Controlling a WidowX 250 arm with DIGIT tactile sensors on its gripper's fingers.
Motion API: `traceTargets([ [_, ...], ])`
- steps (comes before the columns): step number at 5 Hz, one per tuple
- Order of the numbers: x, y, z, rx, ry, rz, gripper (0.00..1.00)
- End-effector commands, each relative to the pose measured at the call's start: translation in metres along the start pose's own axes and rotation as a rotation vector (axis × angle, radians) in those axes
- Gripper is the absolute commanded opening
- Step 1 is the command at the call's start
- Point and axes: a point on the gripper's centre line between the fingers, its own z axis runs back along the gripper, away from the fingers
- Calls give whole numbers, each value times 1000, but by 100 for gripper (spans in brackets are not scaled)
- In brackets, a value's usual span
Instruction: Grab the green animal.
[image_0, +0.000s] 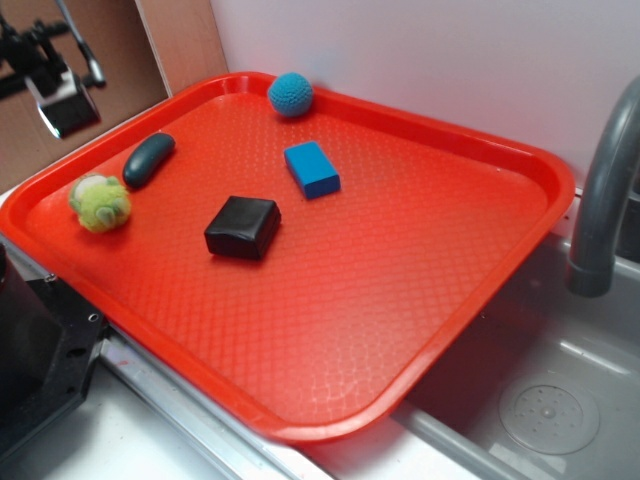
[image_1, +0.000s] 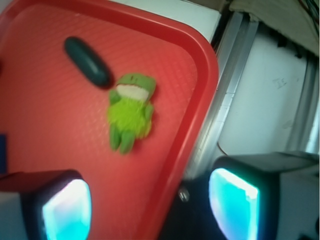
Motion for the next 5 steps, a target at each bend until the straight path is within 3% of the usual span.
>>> traceTargets([
  [1,16,-9,-44,58,-103,90,100],
  [2,26,-9,-61,91,-134,121,100],
  [4,41,-19,-89,101,-108,120,100],
  [5,40,-20,-93,90,-109,109,0],
])
